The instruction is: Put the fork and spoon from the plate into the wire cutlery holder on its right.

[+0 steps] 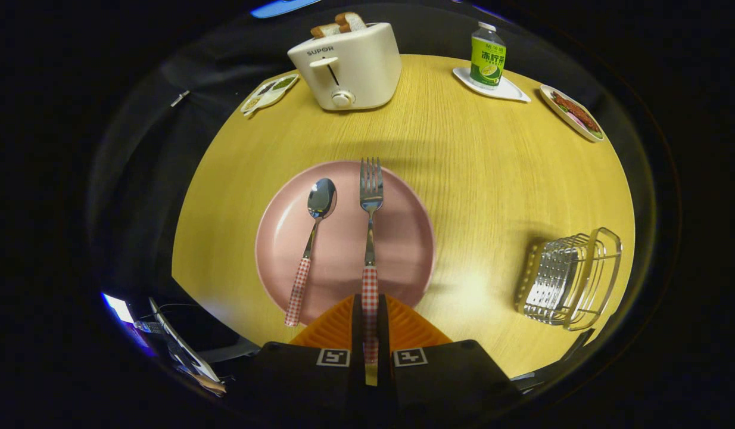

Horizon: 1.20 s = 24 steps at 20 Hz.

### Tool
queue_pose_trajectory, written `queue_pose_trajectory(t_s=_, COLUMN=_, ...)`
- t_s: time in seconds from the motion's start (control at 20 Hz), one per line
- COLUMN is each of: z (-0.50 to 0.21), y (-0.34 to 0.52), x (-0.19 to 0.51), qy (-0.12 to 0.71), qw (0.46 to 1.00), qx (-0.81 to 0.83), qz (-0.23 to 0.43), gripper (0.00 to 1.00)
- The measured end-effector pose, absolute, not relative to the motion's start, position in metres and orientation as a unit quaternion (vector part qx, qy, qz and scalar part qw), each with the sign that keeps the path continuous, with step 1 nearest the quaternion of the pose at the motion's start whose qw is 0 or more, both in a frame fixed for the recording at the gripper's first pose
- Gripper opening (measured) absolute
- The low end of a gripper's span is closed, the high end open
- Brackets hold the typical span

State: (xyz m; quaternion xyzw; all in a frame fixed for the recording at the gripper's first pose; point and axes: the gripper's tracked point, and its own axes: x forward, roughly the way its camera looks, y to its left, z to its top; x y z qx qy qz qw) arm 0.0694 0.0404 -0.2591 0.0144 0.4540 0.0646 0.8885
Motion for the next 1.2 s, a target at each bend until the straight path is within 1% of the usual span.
queue_pose_trajectory(t_s=0.15, z=-0.23, y=0.018, x=0.051, qy=0.447, qw=0.891, qx=-0.015, qz=0.08, gripper=0.12)
queue_pose_trajectory(t_s=0.4, z=-0.2, y=-0.036, x=0.011, qy=0.469, qw=0.877, qx=-0.056, qz=0.089, gripper=0.12)
queue_pose_trajectory(t_s=0.8, z=-0.179, y=-0.13, x=-0.038, qy=0.547, qw=0.813, qx=-0.172, qz=0.104, gripper=0.12)
queue_pose_trajectory(t_s=1.2, z=-0.181, y=-0.182, x=-0.048, qy=0.632, qw=0.745, qx=-0.19, qz=0.098, gripper=0.12)
